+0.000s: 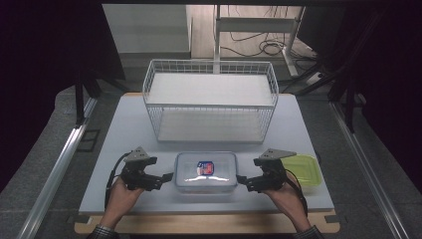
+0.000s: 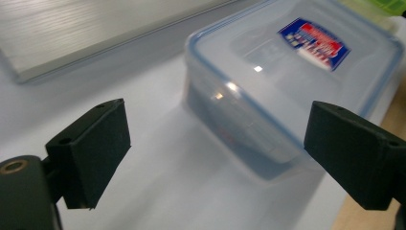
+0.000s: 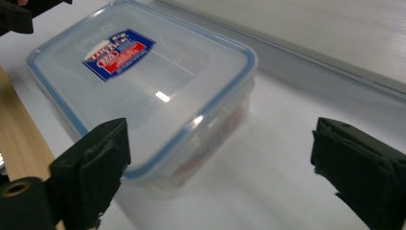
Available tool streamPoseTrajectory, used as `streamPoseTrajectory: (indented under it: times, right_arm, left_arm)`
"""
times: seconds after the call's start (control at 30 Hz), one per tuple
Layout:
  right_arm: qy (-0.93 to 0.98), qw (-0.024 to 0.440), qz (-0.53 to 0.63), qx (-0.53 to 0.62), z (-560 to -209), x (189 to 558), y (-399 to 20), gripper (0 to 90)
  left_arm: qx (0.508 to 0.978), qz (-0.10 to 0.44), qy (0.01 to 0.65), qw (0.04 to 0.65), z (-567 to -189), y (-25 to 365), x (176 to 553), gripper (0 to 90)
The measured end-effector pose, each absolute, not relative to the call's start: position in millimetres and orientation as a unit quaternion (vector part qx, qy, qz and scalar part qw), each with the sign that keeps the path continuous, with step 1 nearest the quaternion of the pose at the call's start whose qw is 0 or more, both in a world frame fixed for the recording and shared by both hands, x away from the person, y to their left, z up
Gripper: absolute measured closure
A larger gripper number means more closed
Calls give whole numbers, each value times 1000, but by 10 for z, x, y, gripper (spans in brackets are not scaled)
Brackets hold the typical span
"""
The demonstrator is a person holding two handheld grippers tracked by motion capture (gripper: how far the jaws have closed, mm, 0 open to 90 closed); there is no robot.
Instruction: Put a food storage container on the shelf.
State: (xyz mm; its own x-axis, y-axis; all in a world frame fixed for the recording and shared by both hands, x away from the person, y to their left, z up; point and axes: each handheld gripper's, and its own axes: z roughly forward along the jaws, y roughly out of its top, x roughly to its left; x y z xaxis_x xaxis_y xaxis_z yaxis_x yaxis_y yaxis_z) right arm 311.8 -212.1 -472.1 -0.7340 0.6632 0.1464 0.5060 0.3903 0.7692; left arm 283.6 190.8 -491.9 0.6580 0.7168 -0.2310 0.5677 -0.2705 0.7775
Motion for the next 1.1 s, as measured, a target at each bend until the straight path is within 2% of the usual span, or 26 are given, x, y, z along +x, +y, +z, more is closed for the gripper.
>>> streamPoseTrajectory:
  times: [0.17, 0.2, 0.43, 0.63, 0.8, 0.87, 1.0, 1.07, 1.1]
  right_arm:
    - [830, 73, 423, 355, -4696, 3151, -2026, 20]
    - [835, 57, 415, 358, -4698, 3180, -1993, 16]
    - [837, 24, 407, 366, -4742, 3292, -1874, 45]
    - [843, -2, 393, 367, -4860, 3394, -1765, 33]
    - [839, -55, 389, 376, -4944, 3430, -1703, 15]
    - [838, -57, 390, 378, -4946, 3423, -1707, 31]
    - [842, -54, 385, 375, -4891, 3371, -1748, 100]
    - [844, -50, 386, 369, -4870, 3316, -1769, 136]
    - [845, -48, 388, 364, -4859, 3260, -1806, 185]
  left_arm:
    - [805, 61, 385, 447, -4888, 1765, 2895, 42]
    - [805, 45, 382, 452, -4886, 1714, 2939, 33]
    - [807, 18, 391, 443, -4953, 1633, 3066, 32]
    - [809, -16, 395, 435, -5053, 1564, 3167, 10]
    - [806, -55, 396, 436, -5132, 1515, 3176, 0]
    - [807, -59, 400, 430, -5120, 1512, 3163, 2]
    - [811, -48, 399, 425, -5057, 1537, 3067, 61]
    - [809, -47, 396, 432, -5045, 1572, 3019, 115]
    - [804, -45, 398, 439, -5039, 1589, 2982, 183]
